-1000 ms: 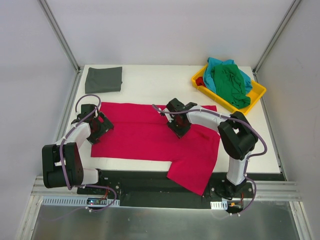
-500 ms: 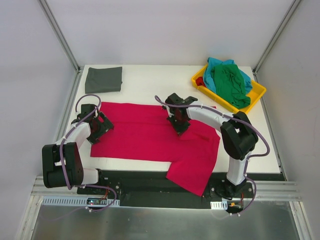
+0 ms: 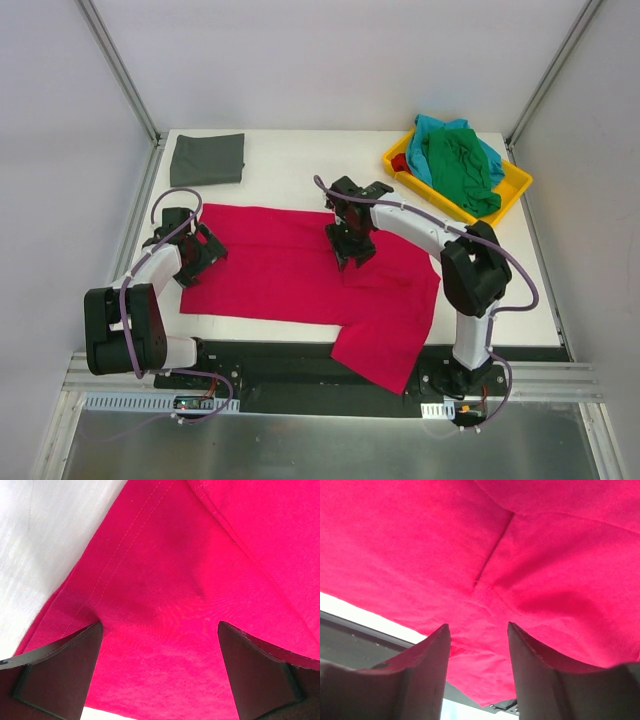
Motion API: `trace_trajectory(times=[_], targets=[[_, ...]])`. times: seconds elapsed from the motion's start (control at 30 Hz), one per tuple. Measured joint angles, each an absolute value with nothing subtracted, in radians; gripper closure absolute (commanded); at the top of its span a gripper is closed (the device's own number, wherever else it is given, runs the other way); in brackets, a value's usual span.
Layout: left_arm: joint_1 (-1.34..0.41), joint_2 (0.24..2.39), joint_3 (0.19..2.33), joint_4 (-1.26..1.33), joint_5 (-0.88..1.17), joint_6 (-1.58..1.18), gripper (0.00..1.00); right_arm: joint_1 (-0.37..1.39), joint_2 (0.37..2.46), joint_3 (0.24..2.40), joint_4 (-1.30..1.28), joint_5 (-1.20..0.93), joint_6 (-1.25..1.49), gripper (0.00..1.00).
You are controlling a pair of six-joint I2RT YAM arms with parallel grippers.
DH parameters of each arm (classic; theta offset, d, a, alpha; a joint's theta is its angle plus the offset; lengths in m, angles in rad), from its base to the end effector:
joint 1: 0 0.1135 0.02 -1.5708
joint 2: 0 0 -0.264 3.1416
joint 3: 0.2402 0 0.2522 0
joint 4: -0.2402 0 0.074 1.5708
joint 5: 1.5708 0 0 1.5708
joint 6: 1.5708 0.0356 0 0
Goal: Fold and stack the t-shirts
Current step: Fold the flattened tshirt in 1/3 of the way
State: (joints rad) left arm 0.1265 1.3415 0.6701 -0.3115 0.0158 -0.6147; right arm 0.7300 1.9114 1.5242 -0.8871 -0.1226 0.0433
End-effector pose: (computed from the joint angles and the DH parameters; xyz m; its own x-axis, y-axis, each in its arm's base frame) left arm 0.2480 0.0310 0.1740 -0.6066 -0.6584 -0.4455 -0.5720 0.7507 -0.3306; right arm 0.2874 0.2631 0.2208 -0.7418 -0.6062 -0.2868 -0.6570 0.7427 0.1295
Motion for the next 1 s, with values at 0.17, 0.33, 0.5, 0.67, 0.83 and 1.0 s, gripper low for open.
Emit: trace_trajectory(times=[0.17, 0.33, 0.5, 0.67, 0.83, 1.0], targets=[[0.126, 1.341, 0.67, -0.311, 0.016, -0.614, 0.01, 0.726, 1.895, 1.505, -0.877, -0.057, 0.054, 0.22], [0.126, 1.341, 0.67, -0.311, 0.016, -0.614, 0.01, 0.685, 1.716, 1.308, -0.817, 0.013, 0.084, 0.04], [0.126, 1.341, 0.67, -0.311, 0.016, -0.614, 0.01, 0.553, 1.492, 1.037, -0.626, -0.113, 0.099, 0.04], [0.126, 1.341, 0.67, -0.311, 0.016, -0.613, 0.01, 0.443, 1.563, 0.967, -0.458, -0.249, 0.107, 0.04], [0.126, 1.341, 0.67, -0.311, 0.013, -0.613, 0.01, 0.386, 1.647, 0.968, -0.396, -0.27, 0.113, 0.04], [0.126, 1.343, 0.67, -0.311, 0.012, -0.613, 0.01, 0.361, 1.657, 0.974, -0.395, -0.285, 0.11, 0.04]])
